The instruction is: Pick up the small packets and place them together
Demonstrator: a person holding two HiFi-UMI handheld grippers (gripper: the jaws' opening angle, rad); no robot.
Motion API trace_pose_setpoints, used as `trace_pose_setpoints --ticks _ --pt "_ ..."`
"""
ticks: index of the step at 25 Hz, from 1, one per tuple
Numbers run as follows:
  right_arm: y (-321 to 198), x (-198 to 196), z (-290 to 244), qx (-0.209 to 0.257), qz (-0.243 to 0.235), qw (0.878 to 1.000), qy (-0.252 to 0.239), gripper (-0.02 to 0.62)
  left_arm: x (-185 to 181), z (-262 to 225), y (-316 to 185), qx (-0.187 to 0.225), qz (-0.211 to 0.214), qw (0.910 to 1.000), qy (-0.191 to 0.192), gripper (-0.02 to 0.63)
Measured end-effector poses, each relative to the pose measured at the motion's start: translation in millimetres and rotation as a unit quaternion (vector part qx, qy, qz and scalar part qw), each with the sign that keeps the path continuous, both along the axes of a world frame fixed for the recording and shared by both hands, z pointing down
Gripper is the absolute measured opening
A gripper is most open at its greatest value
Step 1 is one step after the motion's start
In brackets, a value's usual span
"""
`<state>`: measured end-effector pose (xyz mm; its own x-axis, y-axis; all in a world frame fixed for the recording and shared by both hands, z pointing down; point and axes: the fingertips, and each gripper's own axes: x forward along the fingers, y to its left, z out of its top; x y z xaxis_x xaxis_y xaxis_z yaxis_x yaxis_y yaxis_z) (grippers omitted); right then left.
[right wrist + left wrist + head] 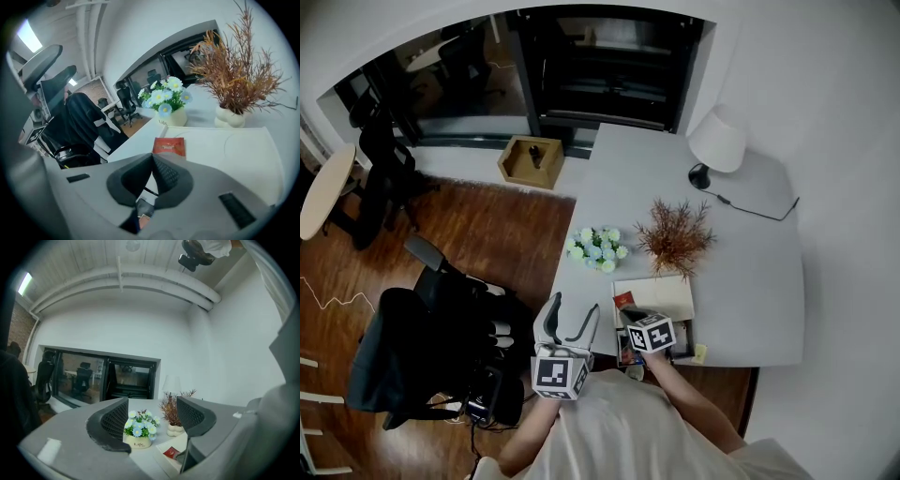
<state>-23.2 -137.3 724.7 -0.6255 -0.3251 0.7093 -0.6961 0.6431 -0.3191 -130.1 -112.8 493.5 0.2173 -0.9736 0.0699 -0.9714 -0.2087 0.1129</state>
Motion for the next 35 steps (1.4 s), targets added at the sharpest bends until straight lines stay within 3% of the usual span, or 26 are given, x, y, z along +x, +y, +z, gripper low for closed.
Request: trace_pose_setpoints --ticks 4,7,12,15,17,18,19,24,26,27,31,35 --pt "0 -4 3 -0.022 0.03 0.999 -0.033 0.014 0 1 2 0.0 0.002 1.0 -0.003 0.308" --pt "-3 0 6 -0.017 0.045 0.998 -0.029 0.038 1 2 3 0.0 0.003 1.0 -0.002 0.309" --pt "-8 5 -10 0.022 0.055 0.998 -0.029 0.046 3 1 2 0.0 0.007 1.0 -0.002 0.308" --pt "-12 8 -43 0.067 0.066 0.993 -0.074 0.048 6 0 2 0.002 0.013 0.9999 0.0 0.308" --pt "-18 13 -74 0.128 0.064 0.985 -0.097 0.073 9 0 1 0.003 0.016 0.9999 0.001 0.308" --pt "-20 16 -89 0.163 0.056 0.98 -0.099 0.173 10 0 0 0.003 0.018 0.9998 0.0 0.308" --pt "-21 20 -103 0.195 0.048 0.975 -0.098 0.218 11 0 -1 0.002 0.021 0.9998 -0.001 0.308" --pt "-18 53 -180 0.326 0.067 0.935 -0.122 0.224 20 -1 -4 0.003 0.034 0.9994 -0.002 0.308" --pt "-17 69 -209 0.371 0.081 0.917 -0.125 0.322 24 -5 -7 0.007 0.04 0.9991 -0.004 0.308" --pt "-15 78 -223 0.39 0.091 0.908 -0.127 0.322 26 -5 -8 0.008 0.044 0.999 -0.003 0.308" --pt "-6 108 -261 0.426 0.127 0.886 -0.134 0.396 35 -10 -10 0.015 0.061 0.998 -0.01 0.31" --pt "3 121 -272 0.429 0.12 0.887 -0.123 0.394 44 -17 -11 0.024 0.075 0.9968 -0.014 0.351"
